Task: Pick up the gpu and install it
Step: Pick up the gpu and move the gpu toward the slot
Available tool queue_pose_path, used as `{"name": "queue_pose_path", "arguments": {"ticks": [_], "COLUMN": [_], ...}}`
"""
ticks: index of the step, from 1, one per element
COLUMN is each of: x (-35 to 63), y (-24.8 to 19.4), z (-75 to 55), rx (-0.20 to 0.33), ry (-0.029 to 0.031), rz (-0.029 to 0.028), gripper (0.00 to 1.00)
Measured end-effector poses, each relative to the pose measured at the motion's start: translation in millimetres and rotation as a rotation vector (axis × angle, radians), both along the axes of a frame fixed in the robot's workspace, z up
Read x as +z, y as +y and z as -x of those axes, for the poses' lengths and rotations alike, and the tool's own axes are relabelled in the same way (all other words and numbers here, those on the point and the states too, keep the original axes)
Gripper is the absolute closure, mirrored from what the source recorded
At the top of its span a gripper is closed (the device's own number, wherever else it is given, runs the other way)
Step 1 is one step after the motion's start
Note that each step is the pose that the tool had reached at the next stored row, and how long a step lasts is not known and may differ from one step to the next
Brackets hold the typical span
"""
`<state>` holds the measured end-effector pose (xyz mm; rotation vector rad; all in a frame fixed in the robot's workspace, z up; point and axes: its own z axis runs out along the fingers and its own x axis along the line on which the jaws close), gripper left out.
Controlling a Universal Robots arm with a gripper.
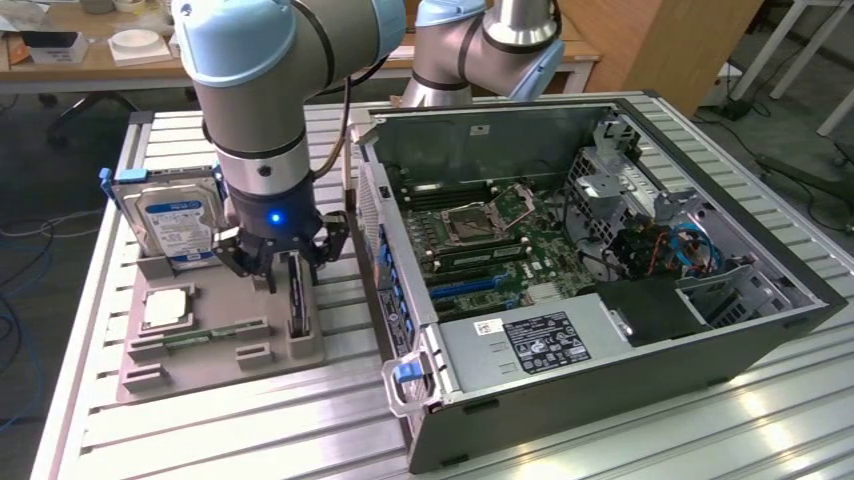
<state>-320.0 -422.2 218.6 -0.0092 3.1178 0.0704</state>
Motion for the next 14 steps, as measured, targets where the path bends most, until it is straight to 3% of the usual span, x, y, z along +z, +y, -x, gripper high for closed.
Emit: {"name": "queue_pose_path", "arguments": {"ticks": [4, 5, 11, 12, 14], "x": [0.0, 0.0, 0.0, 0.0, 0.0], "y": [0.0, 0.0, 0.0, 0.0, 0.0], "z": [0.0, 0.0, -0.1, -0.1, -0.1], "rx": [0.000, 0.000, 0.000, 0.000, 0.000], "ry": [0.0000, 0.0000, 0.0000, 0.0000, 0.0000], "rz": [0.0000, 0.0000, 0.0000, 0.0000, 0.0000], "gripper": [0.47, 0.55, 0.56, 0.63, 0.63]}}
